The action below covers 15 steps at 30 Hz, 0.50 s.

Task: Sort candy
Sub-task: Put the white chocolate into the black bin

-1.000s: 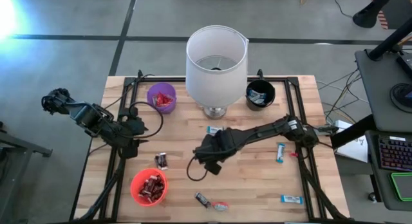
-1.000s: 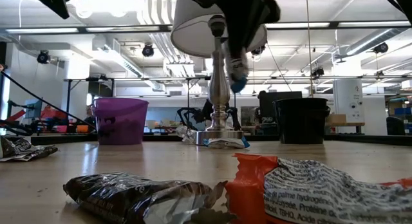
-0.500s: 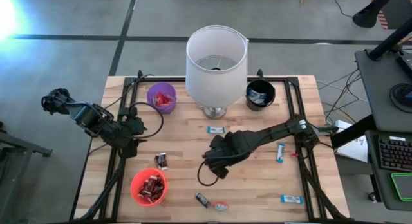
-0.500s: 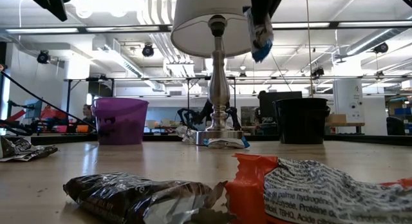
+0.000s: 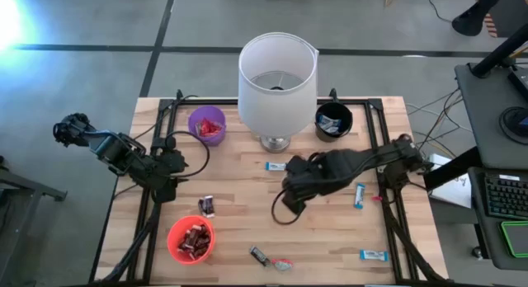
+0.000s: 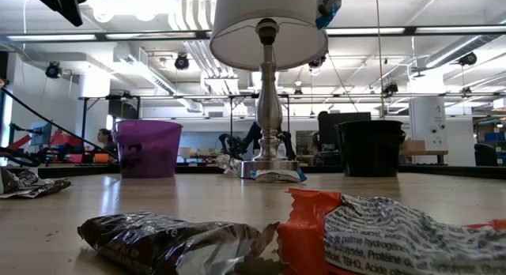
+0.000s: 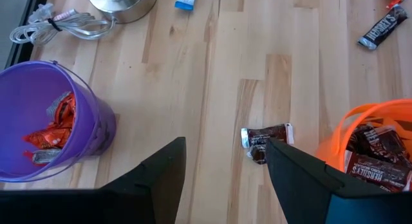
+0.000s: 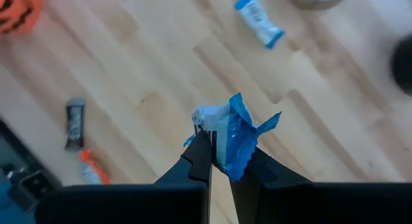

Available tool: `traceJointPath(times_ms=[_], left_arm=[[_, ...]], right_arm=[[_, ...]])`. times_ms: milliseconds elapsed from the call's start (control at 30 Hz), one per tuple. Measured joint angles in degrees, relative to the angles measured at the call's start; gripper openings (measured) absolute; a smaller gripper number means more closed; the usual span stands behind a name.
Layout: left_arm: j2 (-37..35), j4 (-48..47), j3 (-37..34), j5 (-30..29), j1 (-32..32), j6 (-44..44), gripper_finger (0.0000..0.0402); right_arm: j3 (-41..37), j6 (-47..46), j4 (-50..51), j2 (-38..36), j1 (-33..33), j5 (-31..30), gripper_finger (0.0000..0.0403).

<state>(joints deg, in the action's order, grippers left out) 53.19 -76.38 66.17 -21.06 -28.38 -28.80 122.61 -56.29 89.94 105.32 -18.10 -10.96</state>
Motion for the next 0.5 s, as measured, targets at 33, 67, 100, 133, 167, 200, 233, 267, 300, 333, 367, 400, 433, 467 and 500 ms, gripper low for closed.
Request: traceJointPath(times_ms=[33, 67, 100, 133, 167, 200, 233, 267, 300, 333, 367, 400, 433, 467, 500], left_arm=[[0.0, 0.0, 0.0, 0.0, 0.0, 0.0, 0.0196], [0.0, 0.0, 0.0, 0.0, 0.0, 0.0, 0.0196], [0.0, 0.0, 0.0, 0.0, 0.0, 0.0, 0.0196], [0.0, 0.0, 0.0, 0.0, 0.0, 0.0, 0.0196], [0.0, 0.0, 0.0, 0.0, 0.0, 0.0, 0.0196], [0.0, 0.0, 0.0, 0.0, 0.0, 0.0, 0.0196], [0.0, 0.0, 0.0, 0.0, 0.0, -0.1, 0.0196], [0.0, 0.0, 0.0, 0.0, 0.0, -0.2, 0.0196], [0.0, 0.0, 0.0, 0.0, 0.0, -0.2, 0.0196], [0.0, 0.0, 0.0, 0.0, 0.0, -0.2, 0.0196], [0.0, 0.0, 0.0, 0.0, 0.0, -0.2, 0.0196], [0.0, 0.0, 0.0, 0.0, 0.0, -0.2, 0.0196], [0.1, 0.0, 0.0, -0.2, 0.0, -0.2, 0.0196], [0.1, 0.0, 0.0, -0.6, 0.0, -0.2, 0.0196], [0.1, 0.0, 0.0, -1.0, 0.0, -0.3, 0.0196]], right_arm=[[-1.2, -0.6, 0.1, -1.3, 0.3, -0.8, 0.0022], [-2.4, -1.1, 0.1, -2.5, 0.7, -1.5, 0.0022], [-3.9, -1.4, 0.1, -3.8, 1.0, -2.0, 0.0022], [-5.5, -1.5, 0.1, -5.2, 1.4, -2.4, 0.0022], [-7.0, -1.7, 0.1, -6.3, 1.9, -2.5, 0.0022], [-8.6, -2.0, 0.1, -7.6, 2.4, -2.6, 0.0022], [-10.3, -2.2, 0.1, -8.9, 3.0, -2.6, 0.0022], [-11.9, -2.3, 0.1, -10.2, 3.5, -2.6, 0.0022], [-13.4, -2.3, 0.2, -11.5, 4.2, -2.6, 0.0022], [-14.9, -2.2, 0.1, -12.7, 4.9, -2.6, 0.0022], [-16.5, -2.2, 0.1, -14.0, 5.6, -2.7, 0.0022], [-18.0, -2.2, 0.2, -15.1, 6.5, -2.9, 0.0022], [-19.5, -1.9, 0.2, -16.2, 7.5, -3.4, 0.0022], [-20.9, -1.6, 0.1, -17.2, 8.4, -3.8, 0.0022], [-22.2, -1.2, 0.1, -18.3, 9.5, -4.1, 0.0022]])
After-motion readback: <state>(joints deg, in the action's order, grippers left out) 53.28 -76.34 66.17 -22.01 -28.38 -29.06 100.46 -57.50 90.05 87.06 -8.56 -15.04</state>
